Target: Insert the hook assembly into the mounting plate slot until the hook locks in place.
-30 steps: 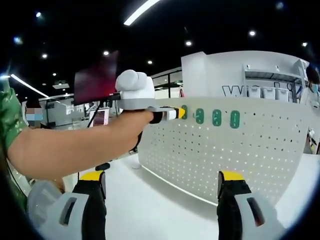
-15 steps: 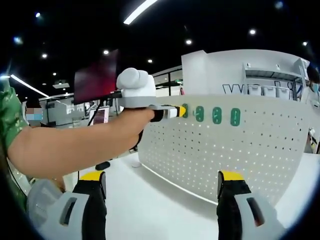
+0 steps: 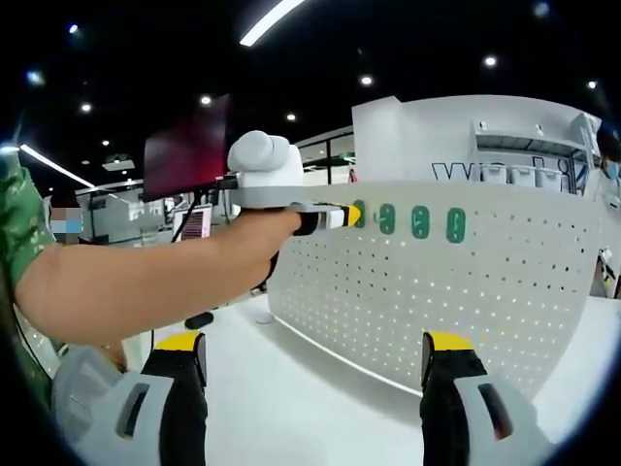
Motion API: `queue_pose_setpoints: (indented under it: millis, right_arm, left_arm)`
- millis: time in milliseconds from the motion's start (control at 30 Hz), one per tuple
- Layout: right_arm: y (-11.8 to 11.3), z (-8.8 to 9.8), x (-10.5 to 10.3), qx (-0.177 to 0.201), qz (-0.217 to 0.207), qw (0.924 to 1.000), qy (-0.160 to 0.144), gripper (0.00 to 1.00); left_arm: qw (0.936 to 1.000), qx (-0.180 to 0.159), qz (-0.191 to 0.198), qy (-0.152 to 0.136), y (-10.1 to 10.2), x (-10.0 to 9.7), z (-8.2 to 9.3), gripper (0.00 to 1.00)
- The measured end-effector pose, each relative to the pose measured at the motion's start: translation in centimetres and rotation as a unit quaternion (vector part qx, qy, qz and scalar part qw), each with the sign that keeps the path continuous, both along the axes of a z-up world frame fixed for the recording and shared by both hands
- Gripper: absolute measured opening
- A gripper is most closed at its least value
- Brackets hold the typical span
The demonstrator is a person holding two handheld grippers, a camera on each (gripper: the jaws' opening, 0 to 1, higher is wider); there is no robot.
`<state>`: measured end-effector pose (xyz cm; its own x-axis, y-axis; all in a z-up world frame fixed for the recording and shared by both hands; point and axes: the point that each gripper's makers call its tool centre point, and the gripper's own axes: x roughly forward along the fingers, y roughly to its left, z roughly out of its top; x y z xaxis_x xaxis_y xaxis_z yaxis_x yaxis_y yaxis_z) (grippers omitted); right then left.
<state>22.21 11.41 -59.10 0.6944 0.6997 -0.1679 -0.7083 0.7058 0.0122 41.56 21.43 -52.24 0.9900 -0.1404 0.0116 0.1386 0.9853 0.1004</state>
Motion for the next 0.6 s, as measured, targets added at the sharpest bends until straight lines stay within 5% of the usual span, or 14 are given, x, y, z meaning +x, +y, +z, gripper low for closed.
queue_pose_setpoints:
  millis: [600]
  right_arm:
    - [-0.12, -0.07, 0.0, 0.001, 0.001, 1.0, 0.001, 0.94]
  left_arm:
    - [0.9999, -0.006, 0.015, -0.004, 0.09, 0.09, -0.11, 0.03]
